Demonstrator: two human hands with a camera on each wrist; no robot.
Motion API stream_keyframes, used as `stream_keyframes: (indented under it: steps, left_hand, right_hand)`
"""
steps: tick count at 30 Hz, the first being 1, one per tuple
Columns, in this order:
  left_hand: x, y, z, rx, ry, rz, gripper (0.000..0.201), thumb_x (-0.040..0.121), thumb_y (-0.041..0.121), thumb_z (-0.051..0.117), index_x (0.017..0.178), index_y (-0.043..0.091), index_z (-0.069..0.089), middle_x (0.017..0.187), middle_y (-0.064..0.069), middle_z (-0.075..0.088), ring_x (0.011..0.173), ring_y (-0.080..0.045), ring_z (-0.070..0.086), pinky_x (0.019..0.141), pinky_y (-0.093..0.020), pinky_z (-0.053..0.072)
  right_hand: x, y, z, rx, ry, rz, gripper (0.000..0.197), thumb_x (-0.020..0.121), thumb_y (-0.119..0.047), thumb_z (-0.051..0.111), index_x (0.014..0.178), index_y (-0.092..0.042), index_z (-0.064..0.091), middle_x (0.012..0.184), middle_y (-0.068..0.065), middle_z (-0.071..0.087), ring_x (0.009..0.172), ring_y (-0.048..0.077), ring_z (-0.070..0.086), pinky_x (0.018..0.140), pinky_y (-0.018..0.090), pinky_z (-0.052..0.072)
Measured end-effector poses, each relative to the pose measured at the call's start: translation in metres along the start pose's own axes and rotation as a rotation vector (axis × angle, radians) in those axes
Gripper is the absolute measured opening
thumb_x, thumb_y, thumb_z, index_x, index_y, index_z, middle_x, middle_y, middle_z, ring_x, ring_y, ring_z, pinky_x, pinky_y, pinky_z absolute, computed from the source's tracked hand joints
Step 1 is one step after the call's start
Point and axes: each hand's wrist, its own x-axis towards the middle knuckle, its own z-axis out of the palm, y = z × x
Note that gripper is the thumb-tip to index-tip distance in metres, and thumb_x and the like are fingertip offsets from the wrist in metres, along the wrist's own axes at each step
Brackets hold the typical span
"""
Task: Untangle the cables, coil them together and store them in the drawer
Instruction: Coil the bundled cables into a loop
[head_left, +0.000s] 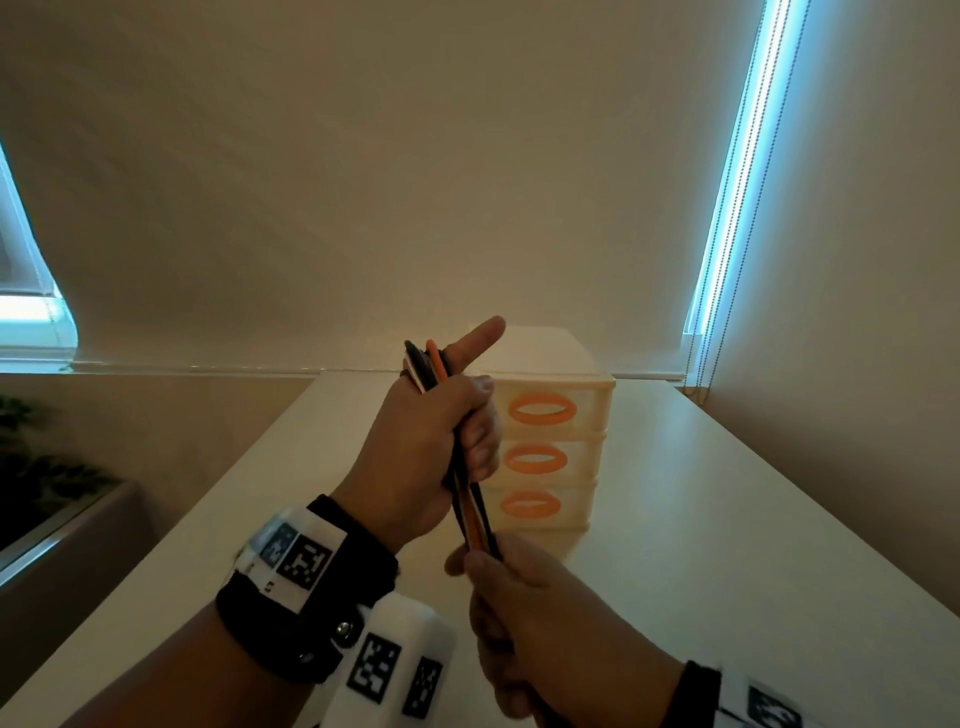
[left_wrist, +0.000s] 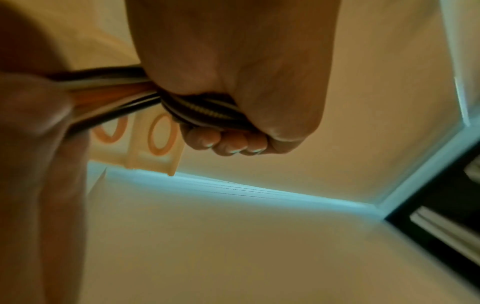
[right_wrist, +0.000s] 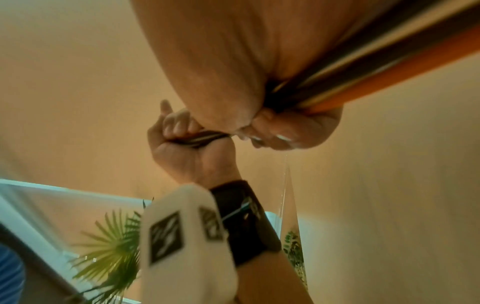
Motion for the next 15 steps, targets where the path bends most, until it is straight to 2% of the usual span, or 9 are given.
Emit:
stream_keyframes:
  steps: [2, 5, 8, 9, 10, 11, 12, 13, 15]
  left_hand:
    - [0.000, -0.001, -0.002, 0.120, 0.014, 0.030, 0.055, 0.089, 0.010, 0.052, 0.140, 0.030, 0.059, 0.052, -0.005, 0.033, 0.048, -0.021, 0.028, 0.051, -0.035, 0.025]
    - [-0.003, -0.004, 0.000, 0.394, -0.034, 0.103, 0.054, 0.094, 0.007, 0.054, 0.141, 0.033, 0.056, 0.051, -0.010, 0.045, 0.046, -0.025, 0.036, 0.049, -0.032, 0.034]
    - [-0.006, -0.008, 0.000, 0.680, -0.091, 0.176, 0.054, 0.098, 0.004, 0.054, 0.136, 0.043, 0.057, 0.060, -0.022, 0.045, 0.047, -0.037, 0.041, 0.049, -0.038, 0.043]
    - [-0.006, -0.010, -0.001, 0.744, -0.113, 0.191, 0.052, 0.098, 0.005, 0.055, 0.134, 0.042, 0.059, 0.061, -0.020, 0.047, 0.049, -0.036, 0.045, 0.050, -0.036, 0.045]
    - [-0.006, -0.011, -0.001, 0.792, -0.133, 0.198, 0.047, 0.099, 0.005, 0.055, 0.133, 0.037, 0.062, 0.060, -0.010, 0.051, 0.048, -0.025, 0.050, 0.052, -0.029, 0.047]
    - [-0.006, -0.013, 0.000, 0.838, -0.153, 0.192, 0.041, 0.099, 0.005, 0.055, 0.128, 0.030, 0.066, 0.061, 0.008, 0.056, 0.050, -0.007, 0.053, 0.057, -0.019, 0.047]
    - [-0.007, -0.014, 0.003, 0.903, -0.177, 0.181, 0.034, 0.098, 0.006, 0.056, 0.122, 0.027, 0.069, 0.067, 0.021, 0.059, 0.057, 0.003, 0.057, 0.062, -0.015, 0.047]
    - [-0.008, -0.014, 0.006, 0.986, -0.202, 0.172, 0.028, 0.098, 0.010, 0.057, 0.114, 0.029, 0.070, 0.075, 0.030, 0.061, 0.065, 0.009, 0.059, 0.067, -0.017, 0.050]
    - [-0.009, -0.016, 0.008, 1.130, -0.242, 0.157, 0.019, 0.098, 0.021, 0.058, 0.101, 0.035, 0.069, 0.092, 0.026, 0.066, 0.078, 0.003, 0.065, 0.073, -0.030, 0.058]
  right_hand:
    - [-0.003, 0.000, 0.003, -0.083, 0.035, 0.017, 0.022, 0.106, -0.033, 0.042, 0.111, -0.016, 0.057, 0.060, -0.002, 0.044, 0.046, 0.012, 0.039, 0.042, 0.022, 0.031]
    - [-0.007, -0.006, -0.001, -0.267, 0.111, -0.023, 0.021, 0.106, -0.034, 0.042, 0.107, -0.020, 0.058, 0.062, -0.005, 0.045, 0.042, 0.005, 0.038, 0.041, 0.020, 0.031]
    - [-0.018, -0.016, -0.012, -0.611, 0.149, -0.144, 0.024, 0.106, -0.036, 0.040, 0.109, -0.021, 0.059, 0.077, -0.007, 0.055, 0.058, 0.002, 0.049, 0.056, 0.022, 0.040]
    - [-0.023, -0.020, -0.017, -0.749, 0.171, -0.201, 0.025, 0.106, -0.037, 0.040, 0.110, -0.021, 0.059, 0.086, -0.006, 0.059, 0.068, 0.004, 0.053, 0.061, 0.021, 0.043]
    - [-0.028, -0.023, -0.021, -0.862, 0.193, -0.254, 0.026, 0.106, -0.038, 0.039, 0.110, -0.022, 0.058, 0.092, -0.007, 0.060, 0.074, 0.005, 0.055, 0.063, 0.018, 0.043]
    - [-0.034, -0.027, -0.025, -0.948, 0.205, -0.291, 0.024, 0.106, -0.039, 0.039, 0.107, -0.023, 0.057, 0.091, -0.010, 0.059, 0.074, 0.004, 0.055, 0.060, 0.015, 0.042]
    - [-0.037, -0.031, -0.028, -1.023, 0.204, -0.315, 0.021, 0.106, -0.040, 0.040, 0.104, -0.027, 0.056, 0.086, -0.012, 0.057, 0.071, 0.002, 0.055, 0.057, 0.013, 0.042]
    - [-0.042, -0.037, -0.028, -1.091, 0.195, -0.332, 0.017, 0.106, -0.040, 0.041, 0.100, -0.030, 0.053, 0.081, -0.014, 0.054, 0.067, 0.000, 0.055, 0.056, 0.011, 0.041]
    - [-0.049, -0.049, -0.028, -1.207, 0.175, -0.326, 0.015, 0.105, -0.042, 0.043, 0.099, -0.035, 0.054, 0.078, -0.017, 0.053, 0.066, -0.005, 0.055, 0.057, 0.008, 0.042]
